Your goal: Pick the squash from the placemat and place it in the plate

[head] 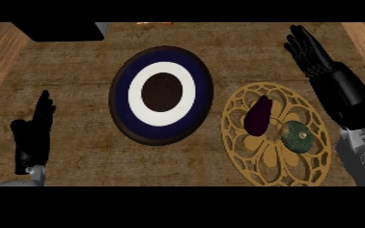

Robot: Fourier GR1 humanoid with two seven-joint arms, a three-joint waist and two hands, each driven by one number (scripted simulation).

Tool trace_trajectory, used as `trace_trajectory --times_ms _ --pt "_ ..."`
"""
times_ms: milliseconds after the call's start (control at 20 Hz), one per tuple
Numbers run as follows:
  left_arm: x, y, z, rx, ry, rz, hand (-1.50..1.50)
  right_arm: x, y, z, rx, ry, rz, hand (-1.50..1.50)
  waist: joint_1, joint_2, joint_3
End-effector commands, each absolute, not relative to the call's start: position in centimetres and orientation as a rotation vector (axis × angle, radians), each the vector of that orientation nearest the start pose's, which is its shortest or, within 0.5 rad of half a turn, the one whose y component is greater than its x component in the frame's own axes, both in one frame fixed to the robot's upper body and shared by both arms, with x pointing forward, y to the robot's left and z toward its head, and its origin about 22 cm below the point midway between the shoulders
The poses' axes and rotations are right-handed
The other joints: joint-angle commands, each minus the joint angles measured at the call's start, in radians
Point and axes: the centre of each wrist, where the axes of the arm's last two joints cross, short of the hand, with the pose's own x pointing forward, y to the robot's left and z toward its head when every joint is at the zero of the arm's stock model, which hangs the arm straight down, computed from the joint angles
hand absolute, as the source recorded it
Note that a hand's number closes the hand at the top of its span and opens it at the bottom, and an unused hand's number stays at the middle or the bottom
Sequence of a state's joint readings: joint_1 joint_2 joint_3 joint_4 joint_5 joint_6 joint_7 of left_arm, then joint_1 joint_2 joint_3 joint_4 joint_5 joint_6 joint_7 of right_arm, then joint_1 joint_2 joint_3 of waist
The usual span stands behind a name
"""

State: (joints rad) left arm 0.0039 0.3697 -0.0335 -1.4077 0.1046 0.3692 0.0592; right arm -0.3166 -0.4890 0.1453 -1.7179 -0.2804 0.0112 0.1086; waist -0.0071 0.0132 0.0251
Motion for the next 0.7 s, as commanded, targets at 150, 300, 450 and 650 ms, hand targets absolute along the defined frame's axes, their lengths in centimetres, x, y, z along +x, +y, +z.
trace_trajectory --times_ms 150,300,450,650 --pt "23.3 33.9 0.5 0.556 -1.465 -0.163 0.00 28.5 -28.3 12.2 0.330 -1.849 -0.130 -1.50 -0.013 -0.017 -0.021" --pt "22.1 33.2 -0.4 0.522 -1.464 -0.229 0.00 26.8 -34.3 11.5 -0.275 -1.774 0.049 -1.50 -0.047 -0.018 -0.028" --pt "22.6 33.7 1.1 0.516 -1.493 -0.248 0.00 24.9 -31.9 8.7 -0.240 -1.943 -0.458 -1.50 -0.035 -0.022 -0.023" --pt "20.9 32.9 -0.7 0.495 -1.499 -0.250 0.00 19.5 -30.2 6.7 -0.235 -2.015 -0.644 -1.50 -0.027 -0.023 -0.024"
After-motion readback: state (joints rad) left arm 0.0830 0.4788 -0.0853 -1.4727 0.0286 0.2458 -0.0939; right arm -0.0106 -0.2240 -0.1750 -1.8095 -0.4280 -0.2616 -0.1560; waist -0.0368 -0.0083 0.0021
